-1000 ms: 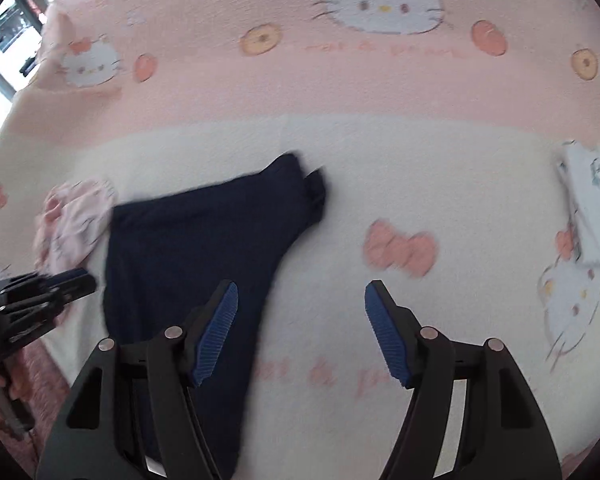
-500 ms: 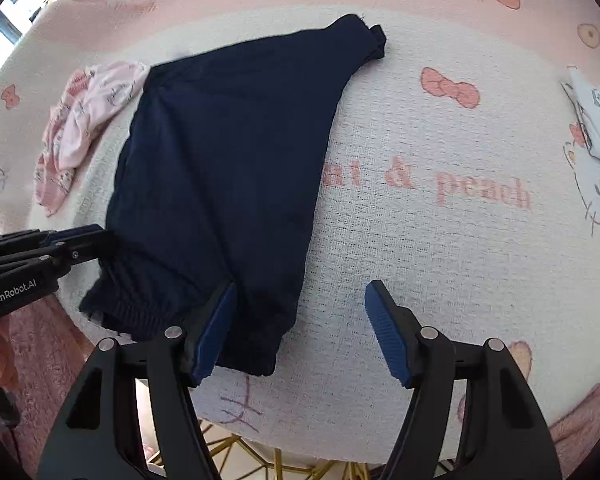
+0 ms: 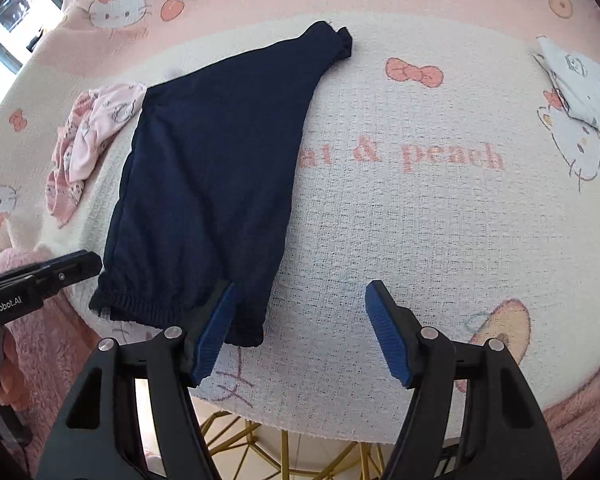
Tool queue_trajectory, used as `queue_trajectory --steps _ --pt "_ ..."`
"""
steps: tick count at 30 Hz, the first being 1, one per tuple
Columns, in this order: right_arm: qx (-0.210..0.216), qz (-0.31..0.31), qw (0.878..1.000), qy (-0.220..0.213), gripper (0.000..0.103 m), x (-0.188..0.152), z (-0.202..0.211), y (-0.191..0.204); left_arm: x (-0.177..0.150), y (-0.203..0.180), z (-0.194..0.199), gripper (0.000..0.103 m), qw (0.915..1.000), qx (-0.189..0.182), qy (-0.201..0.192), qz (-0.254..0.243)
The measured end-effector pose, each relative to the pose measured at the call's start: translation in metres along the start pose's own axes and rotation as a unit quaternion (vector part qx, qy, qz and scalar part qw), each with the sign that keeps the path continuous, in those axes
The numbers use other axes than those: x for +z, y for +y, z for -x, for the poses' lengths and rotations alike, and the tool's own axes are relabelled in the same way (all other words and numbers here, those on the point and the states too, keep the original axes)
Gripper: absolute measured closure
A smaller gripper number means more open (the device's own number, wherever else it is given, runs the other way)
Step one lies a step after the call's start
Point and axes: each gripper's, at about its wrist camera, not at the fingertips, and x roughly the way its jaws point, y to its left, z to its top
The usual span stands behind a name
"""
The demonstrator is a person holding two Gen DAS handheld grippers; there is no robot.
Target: Fold clothes
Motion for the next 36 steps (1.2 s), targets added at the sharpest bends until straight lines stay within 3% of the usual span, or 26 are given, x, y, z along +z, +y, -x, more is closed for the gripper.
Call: queue_trajectory --steps 3,7,14,21,23,24,25,26,29,36 --pt "0.001 0.004 1.000 0.012 0.034 0.000 -0.009 0.001 -0.006 0.005 -0.015 0.069 0.9983 0.053 0.022 -0.008" --pt "-0.013 0.016 1.000 0.016 0.034 0.000 -0.014 0.003 -0.006 0.013 -0.003 0.067 0.9987 0.046 0.011 0.017" --pt "0.035 -0.028 0.999 0.027 0.031 0.003 -0.017 -0.012 -0.021 0.025 0.002 0.066 0.9946 -0.053 0.033 0.083" --pt "0.087 -0.010 0.995 0.048 0.031 -0.001 -0.028 0.012 -0.023 0.023 -0.010 0.061 0.9914 -0.073 0.037 0.103" --pt "0.066 0.009 0.997 0.036 0.039 -0.001 -0.033 0.026 -0.025 0.017 -0.015 0.061 0.9921 -0.075 0.038 0.093" --pt "0.073 0.007 0.997 0.038 0.051 -0.001 -0.034 0.027 -0.026 0.013 -0.015 0.061 0.9933 -0.072 0.036 0.083" --pt "0.084 0.003 0.996 0.041 0.074 -0.001 -0.035 0.028 -0.026 0.011 -0.015 0.061 0.9942 -0.070 0.033 0.074" --pt "0.095 -0.001 0.995 0.045 0.083 -0.001 -0.036 0.029 -0.027 0.010 -0.014 0.066 0.9950 -0.067 0.032 0.066" --pt "0.109 -0.003 0.993 0.050 0.084 -0.002 -0.039 0.030 -0.028 0.006 -0.010 0.076 0.9967 -0.060 0.026 0.048" --pt "0.134 -0.008 0.989 0.065 0.086 -0.021 -0.021 0.036 -0.052 -0.002 0.008 0.078 0.9973 -0.036 0.045 0.045"
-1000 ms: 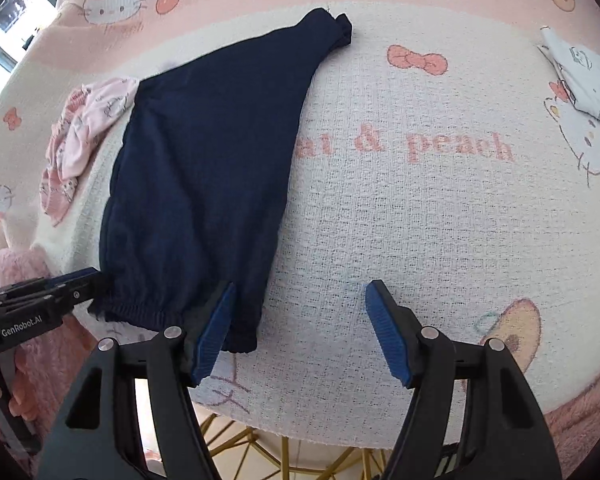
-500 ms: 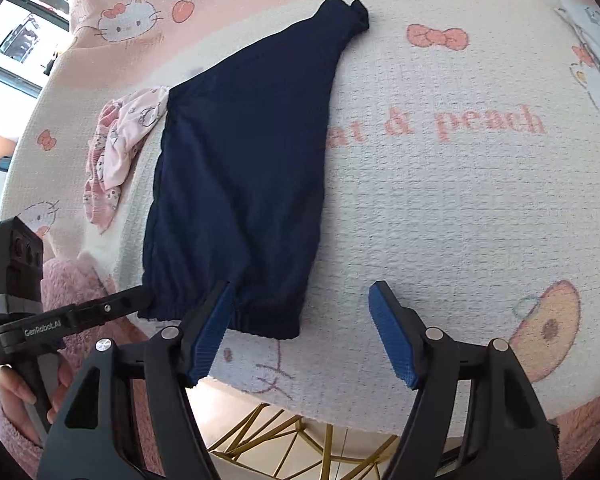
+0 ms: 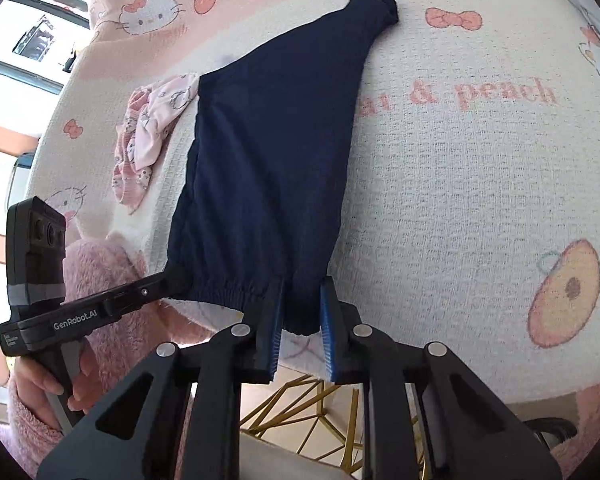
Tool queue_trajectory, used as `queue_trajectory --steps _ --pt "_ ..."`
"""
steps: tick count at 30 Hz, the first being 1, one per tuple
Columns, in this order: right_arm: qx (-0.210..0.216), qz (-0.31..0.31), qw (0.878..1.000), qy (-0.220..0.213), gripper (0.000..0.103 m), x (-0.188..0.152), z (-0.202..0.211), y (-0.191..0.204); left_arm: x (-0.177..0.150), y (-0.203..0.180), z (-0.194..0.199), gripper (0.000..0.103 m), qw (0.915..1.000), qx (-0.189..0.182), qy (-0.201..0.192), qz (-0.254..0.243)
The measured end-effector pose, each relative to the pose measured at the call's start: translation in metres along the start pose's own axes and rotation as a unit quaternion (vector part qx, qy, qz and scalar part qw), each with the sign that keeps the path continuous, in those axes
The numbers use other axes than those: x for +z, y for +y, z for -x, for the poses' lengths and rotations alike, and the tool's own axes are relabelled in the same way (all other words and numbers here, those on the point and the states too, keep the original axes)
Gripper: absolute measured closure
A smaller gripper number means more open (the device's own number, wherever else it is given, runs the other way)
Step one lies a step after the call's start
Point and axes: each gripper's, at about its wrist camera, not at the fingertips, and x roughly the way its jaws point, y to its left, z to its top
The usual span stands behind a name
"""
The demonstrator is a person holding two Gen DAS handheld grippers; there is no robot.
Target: Fold clothes
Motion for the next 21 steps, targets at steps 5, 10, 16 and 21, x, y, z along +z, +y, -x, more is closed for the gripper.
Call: queue_trajectory --steps 5,10,16,21 --pt "-0.035 0.005 0.999 0.034 0.073 -0.013 -0.011 0.007 0.006 0.009 0.015 0.074 0.9996 -0.006 -0.002 0.026" --pt "-0.049 -0.007 0.998 -0.035 0.049 0.028 0.017 -0.003 0.066 0.015 0.037 0.068 0.9972 0.031 -0.061 -0.029" --pt "-0.071 -0.050 0.993 -0.080 0.049 0.116 0.010 -0.028 0.138 0.032 0.019 0.068 0.9967 0.019 -0.072 -0.032" --pt "-0.102 -0.078 0.987 -0.094 0.042 0.170 -0.008 -0.047 0.180 0.031 -0.006 0.068 0.9972 -0.003 -0.069 -0.028"
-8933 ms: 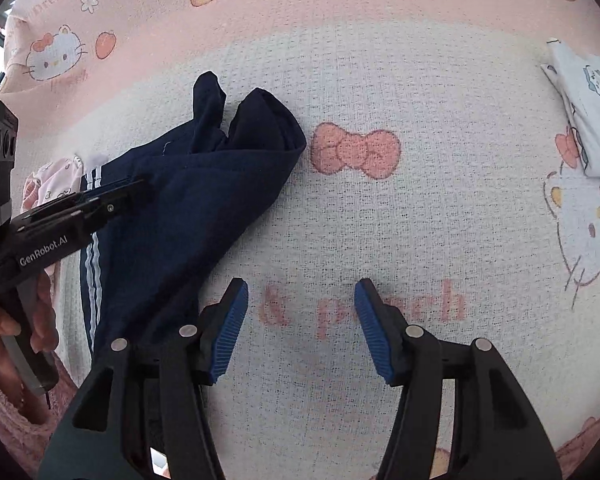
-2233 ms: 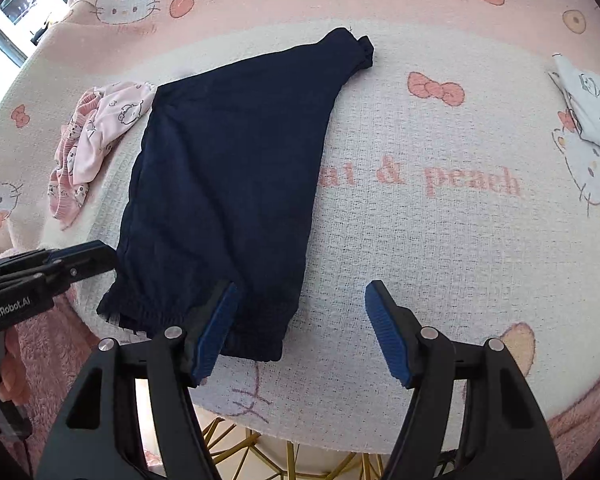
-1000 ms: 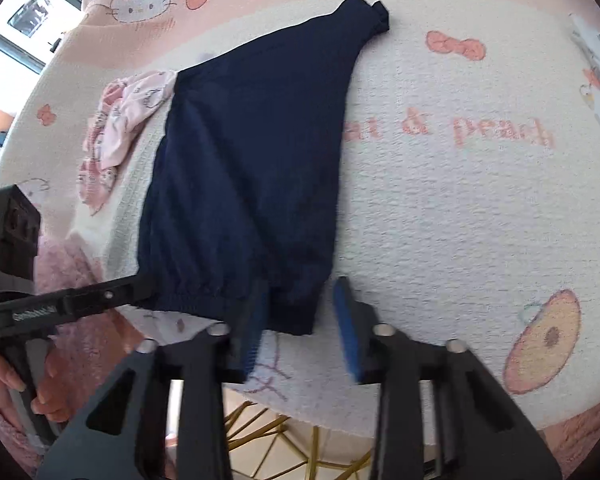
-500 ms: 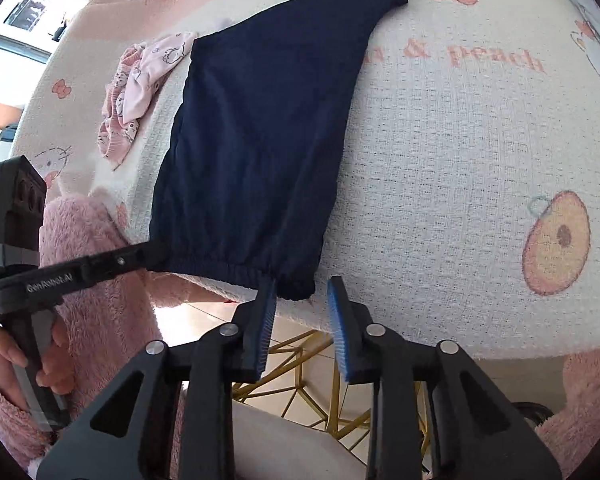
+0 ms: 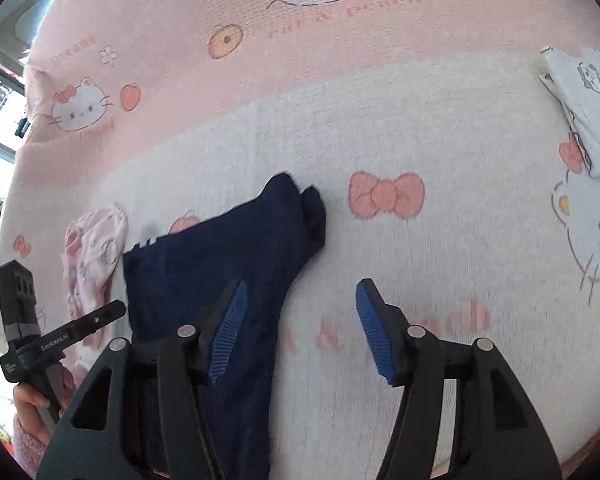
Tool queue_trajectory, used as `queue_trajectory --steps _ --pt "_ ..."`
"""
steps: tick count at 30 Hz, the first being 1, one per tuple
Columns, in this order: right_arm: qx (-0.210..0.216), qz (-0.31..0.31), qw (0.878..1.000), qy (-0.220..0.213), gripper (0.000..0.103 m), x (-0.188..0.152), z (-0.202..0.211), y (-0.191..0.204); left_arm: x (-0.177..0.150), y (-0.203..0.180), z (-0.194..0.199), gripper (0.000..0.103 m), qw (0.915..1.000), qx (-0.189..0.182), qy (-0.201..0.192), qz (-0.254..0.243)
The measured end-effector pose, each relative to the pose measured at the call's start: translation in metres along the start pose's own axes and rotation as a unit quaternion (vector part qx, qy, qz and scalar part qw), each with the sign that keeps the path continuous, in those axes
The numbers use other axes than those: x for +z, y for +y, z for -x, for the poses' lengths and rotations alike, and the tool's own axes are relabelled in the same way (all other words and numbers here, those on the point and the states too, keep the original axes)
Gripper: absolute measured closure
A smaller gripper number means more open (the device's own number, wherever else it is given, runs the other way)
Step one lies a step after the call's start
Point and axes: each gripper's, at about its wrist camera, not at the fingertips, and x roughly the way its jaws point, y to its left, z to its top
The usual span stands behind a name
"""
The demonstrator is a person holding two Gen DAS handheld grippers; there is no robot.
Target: Fold clothes
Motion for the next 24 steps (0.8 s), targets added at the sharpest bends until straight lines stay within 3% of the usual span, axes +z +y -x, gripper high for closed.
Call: queue_trajectory --steps 3,6,8,9,10,11,12,15,21,23,24 --pt "-0.008 -0.010 1.000 0.006 0.042 0.016 -0.018 -0.004 0.014 -0.005 -0.019 0.068 1.0000 0.000 0.000 -0.003" --pt "-0.002 -0.006 1.000 0.006 0.034 0.025 -0.028 -0.004 0.022 -0.012 -0.025 0.068 0.9997 -0.001 -0.015 -0.020" --pt "0.001 0.016 1.000 0.001 0.049 0.027 -0.032 0.005 0.025 -0.016 -0.027 0.068 0.9995 -0.005 -0.017 -0.028" --pt "-0.004 0.027 1.000 0.001 0.070 0.027 -0.034 0.008 0.026 -0.019 -0.029 0.069 0.9993 -0.006 -0.016 -0.033" --pt "-0.003 0.027 1.000 -0.003 0.086 0.027 -0.032 0.008 0.028 -0.022 -0.032 0.080 0.9991 -0.005 -0.015 -0.040" --pt "0.000 0.027 1.000 -0.007 0.090 0.026 -0.029 0.006 0.029 -0.027 -0.033 0.090 0.9987 -0.005 -0.015 -0.048" --pt "0.002 0.026 1.000 -0.012 0.093 0.026 -0.027 0.004 0.029 -0.030 -0.030 0.090 0.9983 -0.009 -0.017 -0.056" --pt "0.007 0.022 1.000 -0.020 0.094 0.027 -0.022 -0.002 0.032 -0.040 -0.024 0.090 0.9964 -0.017 -0.026 -0.078" --pt "-0.004 0.025 1.000 0.007 0.089 0.034 -0.035 -0.019 0.037 -0.046 -0.035 0.085 0.9938 0.030 -0.013 -0.106" --pt "0.003 0.017 1.000 -0.002 0.082 0.034 -0.032 -0.021 0.034 -0.048 -0.028 0.083 0.9916 0.037 -0.033 -0.120" --pt "0.001 0.009 1.000 -0.008 0.070 0.034 -0.029 -0.023 0.033 -0.049 -0.024 0.083 0.9903 0.040 -0.043 -0.126"
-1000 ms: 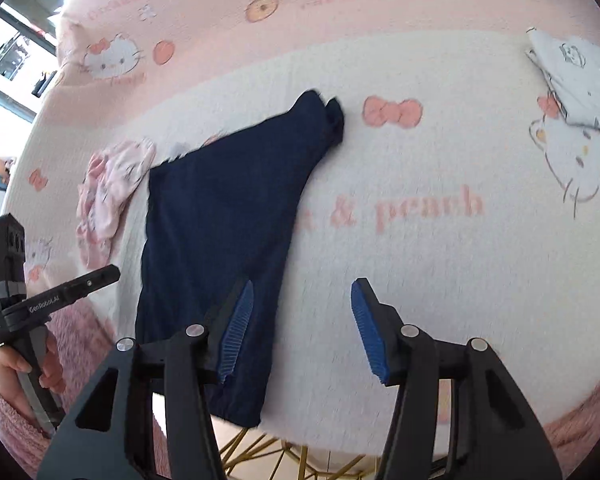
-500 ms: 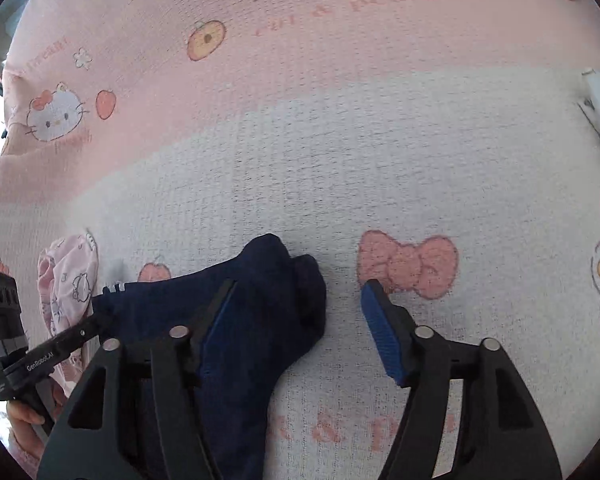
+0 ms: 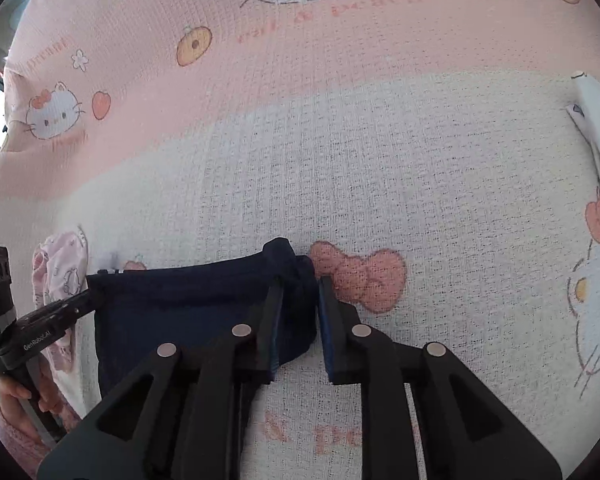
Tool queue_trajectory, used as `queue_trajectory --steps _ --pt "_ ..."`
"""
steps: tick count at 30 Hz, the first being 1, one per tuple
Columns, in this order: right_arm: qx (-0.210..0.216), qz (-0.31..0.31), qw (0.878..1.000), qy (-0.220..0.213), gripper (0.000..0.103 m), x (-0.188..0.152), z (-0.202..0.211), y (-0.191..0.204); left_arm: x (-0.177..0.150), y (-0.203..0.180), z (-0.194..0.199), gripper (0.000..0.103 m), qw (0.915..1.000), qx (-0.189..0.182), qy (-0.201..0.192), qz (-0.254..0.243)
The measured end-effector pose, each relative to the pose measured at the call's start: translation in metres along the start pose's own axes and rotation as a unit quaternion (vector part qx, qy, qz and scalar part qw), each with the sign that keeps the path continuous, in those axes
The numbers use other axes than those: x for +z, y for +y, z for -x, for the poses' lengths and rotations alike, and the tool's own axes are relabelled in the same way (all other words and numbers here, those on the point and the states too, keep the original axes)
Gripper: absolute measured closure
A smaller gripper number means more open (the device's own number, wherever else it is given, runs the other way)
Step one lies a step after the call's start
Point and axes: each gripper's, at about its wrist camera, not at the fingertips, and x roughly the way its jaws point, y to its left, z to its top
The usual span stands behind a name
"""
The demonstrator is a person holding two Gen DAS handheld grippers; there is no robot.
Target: Fold clothes
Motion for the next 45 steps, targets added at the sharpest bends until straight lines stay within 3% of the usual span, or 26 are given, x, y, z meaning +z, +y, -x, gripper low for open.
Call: queue_trajectory --steps 1,5,8,12,15,17,19,21,24,27,30,32,35,38,42,45 --pt "0.000 -0.007 1.000 -0.010 0.065 0.000 0.004 -0.002 0.000 0.000 0.002 0.082 1.0000 0.002 -0.008 -0.005" --pt "-0.044 -0.019 0.997 -0.059 0.065 -0.001 0.020 -0.007 0.009 -0.001 -0.004 0.079 0.9999 0.010 -0.003 -0.014" --pt "-0.052 0.002 0.996 -0.073 0.064 -0.008 0.030 0.009 0.014 -0.001 0.005 0.078 0.9998 0.015 -0.010 -0.013" --pt "-0.049 0.114 0.992 -0.036 0.060 -0.022 0.012 0.059 0.014 -0.004 0.024 0.074 0.9994 0.008 -0.030 -0.013" --pt "-0.055 0.185 0.981 -0.015 0.060 -0.032 -0.003 0.085 0.008 -0.011 0.014 0.074 0.9990 -0.011 -0.001 -0.044" --pt "-0.066 0.181 0.981 0.009 0.061 -0.031 -0.021 0.082 0.006 -0.010 -0.002 0.074 0.9980 0.011 0.024 -0.057" --pt "-0.063 0.157 0.986 0.003 0.063 -0.026 -0.021 0.067 0.007 0.004 -0.010 0.074 0.9980 0.029 0.044 -0.034" --pt "-0.087 0.127 0.988 -0.008 0.063 -0.018 -0.012 0.053 0.010 0.008 0.008 0.074 0.9994 0.002 0.035 -0.006" --pt "-0.077 0.099 0.992 -0.008 0.061 -0.019 0.010 0.041 0.000 -0.014 0.034 0.070 0.9986 -0.019 0.040 -0.029" --pt "-0.030 0.100 0.994 0.021 0.057 -0.049 0.031 0.055 -0.030 -0.051 0.027 0.065 0.9901 -0.035 0.101 -0.091" --pt "0.013 0.125 0.991 0.048 0.053 -0.096 0.037 0.077 -0.064 -0.074 0.010 0.065 0.9794 -0.007 0.127 -0.157" --pt "0.002 0.152 0.986 0.062 0.053 -0.121 0.022 0.086 -0.073 -0.079 0.003 0.065 0.9735 0.019 0.134 -0.184" --pt "-0.057 0.198 0.976 0.064 0.054 -0.149 0.015 0.085 -0.073 -0.074 0.016 0.065 0.9711 0.065 0.134 -0.186" --pt "-0.082 0.203 0.974 0.048 0.053 -0.149 0.039 0.085 -0.073 -0.067 0.040 0.065 0.9822 0.039 0.108 -0.149" --pt "-0.032 0.161 0.986 0.043 0.043 -0.148 0.048 0.078 -0.084 -0.083 0.039 0.065 0.9802 0.004 0.105 -0.168" --pt "-0.037 0.156 0.982 0.103 0.043 -0.162 0.024 0.071 -0.096 -0.083 0.020 0.065 0.9698 0.040 0.143 -0.193"
